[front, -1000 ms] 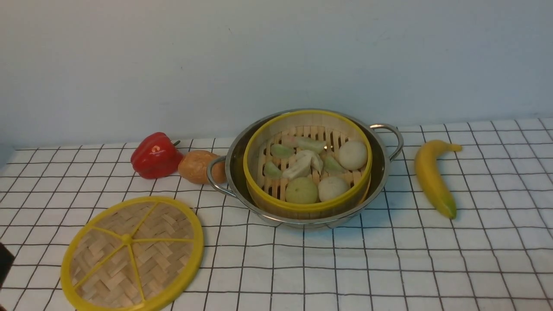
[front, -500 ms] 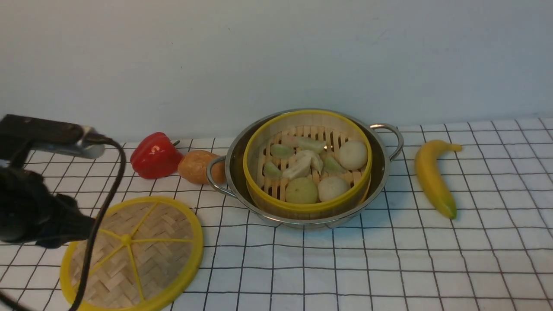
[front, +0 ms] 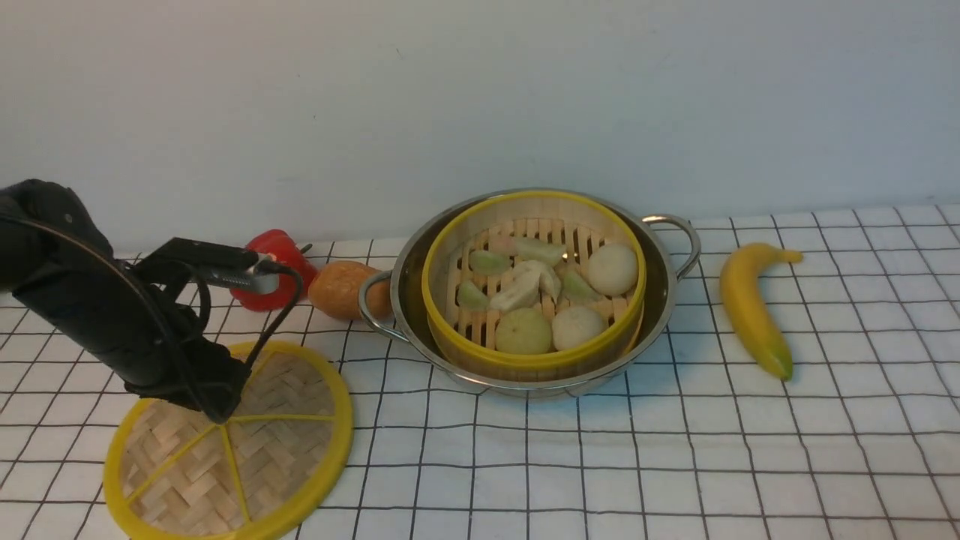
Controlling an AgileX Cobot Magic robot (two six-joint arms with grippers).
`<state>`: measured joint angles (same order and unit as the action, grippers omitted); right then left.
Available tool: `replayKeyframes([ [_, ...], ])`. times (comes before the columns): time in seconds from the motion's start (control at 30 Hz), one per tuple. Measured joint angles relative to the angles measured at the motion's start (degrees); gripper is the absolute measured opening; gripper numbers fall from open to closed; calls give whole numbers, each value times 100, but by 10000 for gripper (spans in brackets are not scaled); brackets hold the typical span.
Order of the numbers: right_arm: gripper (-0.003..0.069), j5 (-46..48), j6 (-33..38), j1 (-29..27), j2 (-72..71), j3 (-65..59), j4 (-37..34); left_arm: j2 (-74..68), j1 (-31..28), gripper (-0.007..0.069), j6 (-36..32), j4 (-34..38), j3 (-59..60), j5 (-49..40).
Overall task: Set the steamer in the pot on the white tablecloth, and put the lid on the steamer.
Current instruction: 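Grasp the bamboo steamer lid lying on the table by its centre knob, then place the yellow bamboo steamer lid onto the steamer in the pot with the left gripper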
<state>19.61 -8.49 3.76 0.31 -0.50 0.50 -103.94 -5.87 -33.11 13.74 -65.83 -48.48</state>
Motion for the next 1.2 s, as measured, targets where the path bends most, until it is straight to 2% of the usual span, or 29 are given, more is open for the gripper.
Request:
replayKeyframes([
  [0.37,240,0,0,0,0,0,0,-341,0,236,16,-76,-32,228],
  [0.47,240,0,0,0,0,0,0,-359,0,190,16,-44,-57,185],
  [0.5,240,0,0,0,0,0,0,-343,4,122,23,0,-75,124],
  [0.53,240,0,0,0,0,0,0,-337,4,122,23,0,-75,124],
  [0.67,240,0,0,0,0,0,0,-144,6,117,29,-4,-276,-332],
  [0.8,240,0,0,0,0,0,0,464,11,117,-27,33,-917,-1188],
  [0.87,240,0,0,0,0,0,0,648,13,117,-185,102,-1195,-1381],
  [0.97,240,0,0,0,0,0,0,879,168,117,-847,416,-1915,-1760],
  [1.1,240,0,0,0,0,0,0,850,542,117,-1446,686,-2313,-1781],
  [1.17,240,0,0,0,0,0,0,647,1131,117,-1955,782,-2634,-1719],
  [1.2,240,0,0,0,0,0,0,624,1176,117,-2022,782,-2657,-1713],
])
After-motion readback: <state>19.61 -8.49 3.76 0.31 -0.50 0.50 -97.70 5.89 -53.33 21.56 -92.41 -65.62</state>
